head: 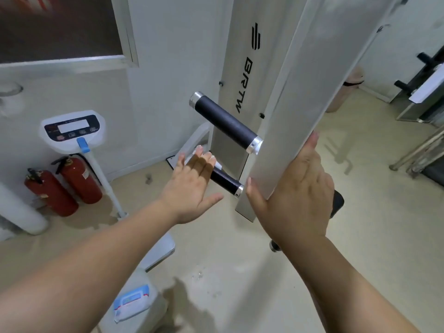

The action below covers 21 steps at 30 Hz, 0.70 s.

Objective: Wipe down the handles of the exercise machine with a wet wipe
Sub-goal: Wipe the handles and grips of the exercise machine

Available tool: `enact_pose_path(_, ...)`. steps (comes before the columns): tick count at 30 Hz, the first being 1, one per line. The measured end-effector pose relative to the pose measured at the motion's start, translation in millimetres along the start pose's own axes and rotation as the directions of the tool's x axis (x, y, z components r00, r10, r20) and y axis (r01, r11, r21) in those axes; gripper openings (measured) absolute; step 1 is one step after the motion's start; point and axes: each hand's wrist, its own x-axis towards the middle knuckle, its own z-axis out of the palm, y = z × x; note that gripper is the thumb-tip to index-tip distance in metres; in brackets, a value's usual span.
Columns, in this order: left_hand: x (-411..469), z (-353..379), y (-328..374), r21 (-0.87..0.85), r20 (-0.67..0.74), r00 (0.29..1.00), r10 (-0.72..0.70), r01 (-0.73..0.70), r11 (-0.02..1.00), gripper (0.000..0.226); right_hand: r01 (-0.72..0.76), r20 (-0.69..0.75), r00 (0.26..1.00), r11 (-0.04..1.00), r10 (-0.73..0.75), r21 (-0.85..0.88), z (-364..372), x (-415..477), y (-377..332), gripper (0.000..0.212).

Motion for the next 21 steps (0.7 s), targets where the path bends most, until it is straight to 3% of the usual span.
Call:
enact_pose_path(6,-7.2,-2.1,-28.4,0.097,-0.004,0.939,0.344,-0.342,0.934,0.094,-0.102,-0.093,0.991,0.992,0.095,-0.077,2.0,-8.4,-11.3,0.106)
enact_pose_path(11,0.2,0.7,-32.6,-0.018,-0.053,0.923,0.380,-0.381,0.924,0.086,-0.190,-0.140,0.975,0.972,0.170,-0.141,13.3,-13.3,-26.8,0.103)
enact_pose_path(15,-8.9,22.5,-7.6,-0.005,-0.235,0.846,0.479,-0.494,0.869,0.068,-0.196,-0.184,0.968,0.970,0.169,-0.142,16.4,-13.8,-24.8,0.105)
enact_pose_path(21,4.1,24.9,-13.4,-0.100,-0.613,0.681,0.400,-0.569,0.816,0.028,-0.154,-0.209,0.969,0.984,0.131,-0.093,15.3,-20.1,-24.3,0.103)
